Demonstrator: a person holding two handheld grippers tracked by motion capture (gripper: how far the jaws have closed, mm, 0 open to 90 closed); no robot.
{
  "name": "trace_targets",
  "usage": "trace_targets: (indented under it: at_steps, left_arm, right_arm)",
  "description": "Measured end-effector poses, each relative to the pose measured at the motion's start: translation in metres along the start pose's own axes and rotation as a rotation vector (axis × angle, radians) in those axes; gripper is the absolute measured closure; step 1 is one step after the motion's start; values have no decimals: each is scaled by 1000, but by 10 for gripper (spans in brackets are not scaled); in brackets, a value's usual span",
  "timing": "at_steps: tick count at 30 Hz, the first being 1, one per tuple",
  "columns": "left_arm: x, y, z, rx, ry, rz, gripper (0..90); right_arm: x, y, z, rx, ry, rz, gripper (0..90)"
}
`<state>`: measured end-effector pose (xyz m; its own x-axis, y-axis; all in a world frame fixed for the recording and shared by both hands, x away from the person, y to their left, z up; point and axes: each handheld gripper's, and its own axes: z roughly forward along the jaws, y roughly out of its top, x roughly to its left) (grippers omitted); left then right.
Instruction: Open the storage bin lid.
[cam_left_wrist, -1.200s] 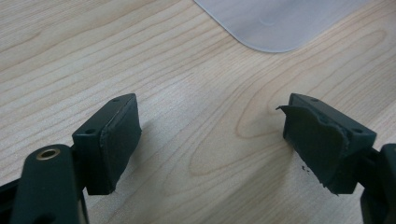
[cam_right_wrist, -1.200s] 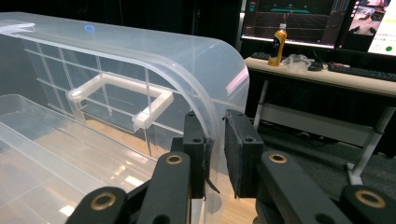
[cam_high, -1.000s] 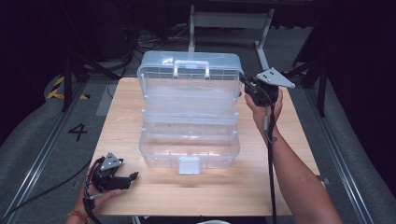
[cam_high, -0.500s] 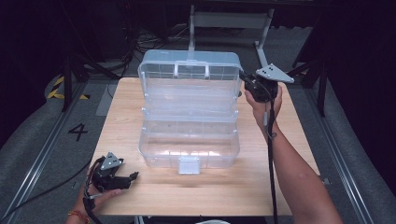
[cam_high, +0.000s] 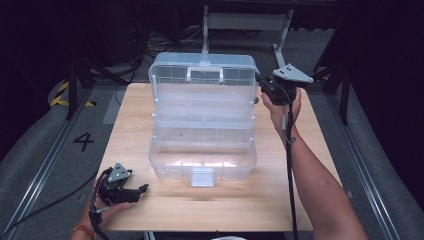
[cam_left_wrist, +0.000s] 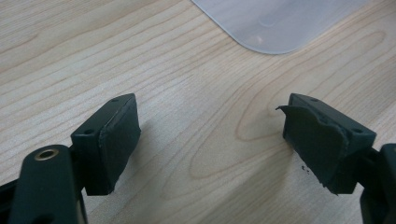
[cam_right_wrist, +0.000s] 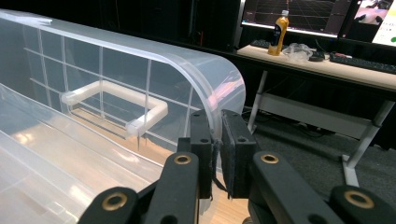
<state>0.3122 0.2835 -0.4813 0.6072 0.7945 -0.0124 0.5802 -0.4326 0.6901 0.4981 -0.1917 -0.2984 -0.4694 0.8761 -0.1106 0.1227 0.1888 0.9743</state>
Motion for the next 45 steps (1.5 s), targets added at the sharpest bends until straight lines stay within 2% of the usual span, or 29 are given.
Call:
trace_targets:
  at_steps: [11,12,23,43,45]
  left_arm:
    - [1,1,0,4,-4,8,191]
    - [1,1,1,0,-3,6,189]
    - [1,1,1,-1,3,12,189]
    - [1,1,1,-1,2,14,189]
    - [1,1,1,-1,1,14,189]
  right_arm:
    - [-7,2,11,21,11,18,845]
    - [-8,2,12,19,17,32,846]
    - [-13,3,23,44,20,33,842]
    - [-23,1,48,82,22,67,836]
    - [-24,0,51,85,18,58,834]
